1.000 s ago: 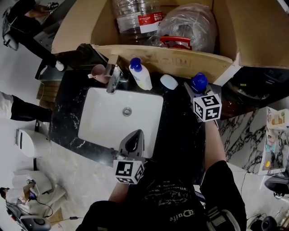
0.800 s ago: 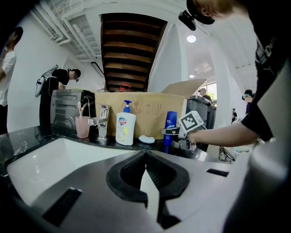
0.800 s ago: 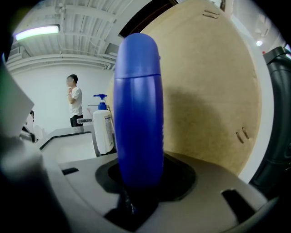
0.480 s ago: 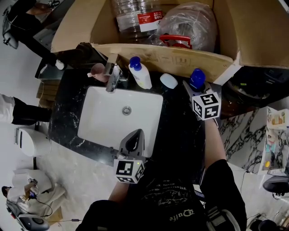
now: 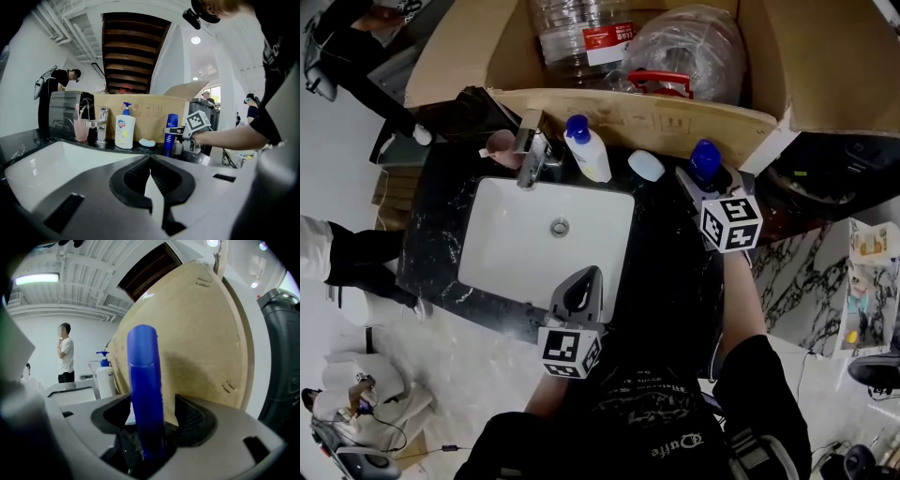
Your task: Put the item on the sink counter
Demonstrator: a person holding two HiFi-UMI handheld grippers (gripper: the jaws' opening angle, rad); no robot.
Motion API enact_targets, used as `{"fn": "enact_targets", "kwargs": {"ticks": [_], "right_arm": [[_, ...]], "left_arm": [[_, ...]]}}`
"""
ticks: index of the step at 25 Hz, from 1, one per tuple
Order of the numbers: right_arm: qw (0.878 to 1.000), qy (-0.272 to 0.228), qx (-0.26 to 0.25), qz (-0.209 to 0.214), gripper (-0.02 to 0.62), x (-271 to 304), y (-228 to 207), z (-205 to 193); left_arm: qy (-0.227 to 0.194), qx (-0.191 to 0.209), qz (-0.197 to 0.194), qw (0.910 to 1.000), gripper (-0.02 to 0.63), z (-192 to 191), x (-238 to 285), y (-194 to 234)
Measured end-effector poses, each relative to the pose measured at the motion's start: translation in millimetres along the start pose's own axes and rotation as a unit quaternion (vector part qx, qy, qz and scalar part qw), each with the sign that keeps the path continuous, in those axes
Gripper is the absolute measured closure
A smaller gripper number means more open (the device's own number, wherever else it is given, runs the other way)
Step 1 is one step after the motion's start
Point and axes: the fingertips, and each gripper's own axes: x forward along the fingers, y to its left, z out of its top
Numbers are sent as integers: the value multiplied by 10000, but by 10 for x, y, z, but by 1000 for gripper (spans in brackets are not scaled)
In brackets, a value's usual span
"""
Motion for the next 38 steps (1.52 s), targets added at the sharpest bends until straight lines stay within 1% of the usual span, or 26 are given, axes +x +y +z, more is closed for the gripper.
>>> {"fn": "enact_targets", "kwargs": {"ticks": [3,9,16,22,27,33,38], "right_arm": [[9997,-108,112,-173,296,-129,-8,76],[9995,-170,-94,-255,282,-434,148,187],[9987,-255,-280,-345,282,-855,451,308],[9981,-403,-293,-362,282,-1253,734,393],[9976,-427,-252,-475,282,-1569,911,342],[9968,-502,147,-600,282,-1847,1088,120],[9962,-468,223,-702,282,-2003,1258,-84]], "left_arm": [[-61,17,-62,10000,600,54,-22,-45],[-250,-17,-238,9994,600,151,-108,-162],[-432,-149,-459,9979,600,193,-210,-285],[-527,-161,-719,9959,598,211,-246,-413],[-564,-169,-906,9941,598,193,-266,-499],[-599,-121,-1063,9924,598,169,-328,-580],[-598,-92,-1134,9917,598,137,-379,-628]]}}
